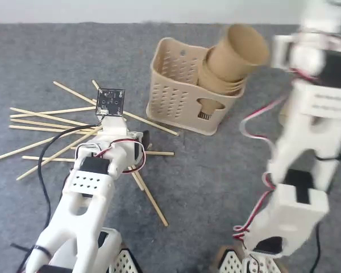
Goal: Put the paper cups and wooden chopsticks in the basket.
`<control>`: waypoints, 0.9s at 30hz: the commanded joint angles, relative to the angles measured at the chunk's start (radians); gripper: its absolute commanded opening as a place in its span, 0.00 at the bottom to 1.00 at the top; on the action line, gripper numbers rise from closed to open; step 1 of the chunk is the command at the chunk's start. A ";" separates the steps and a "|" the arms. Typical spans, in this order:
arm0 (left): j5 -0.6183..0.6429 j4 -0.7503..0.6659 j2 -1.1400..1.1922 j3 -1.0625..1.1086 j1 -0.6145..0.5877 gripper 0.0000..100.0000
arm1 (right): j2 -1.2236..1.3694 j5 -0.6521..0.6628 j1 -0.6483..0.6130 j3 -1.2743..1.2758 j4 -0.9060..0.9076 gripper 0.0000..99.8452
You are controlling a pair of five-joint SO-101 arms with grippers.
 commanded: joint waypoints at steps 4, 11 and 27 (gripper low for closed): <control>-0.006 -0.029 0.002 -0.008 0.000 0.20 | 0.021 0.002 0.173 -0.051 -0.007 0.17; -0.006 -0.028 0.002 0.001 0.000 0.20 | 0.097 -0.064 0.205 -0.044 -0.145 0.17; -0.006 -0.048 0.002 0.002 0.009 0.20 | 0.650 -0.157 0.271 -0.052 -0.720 0.02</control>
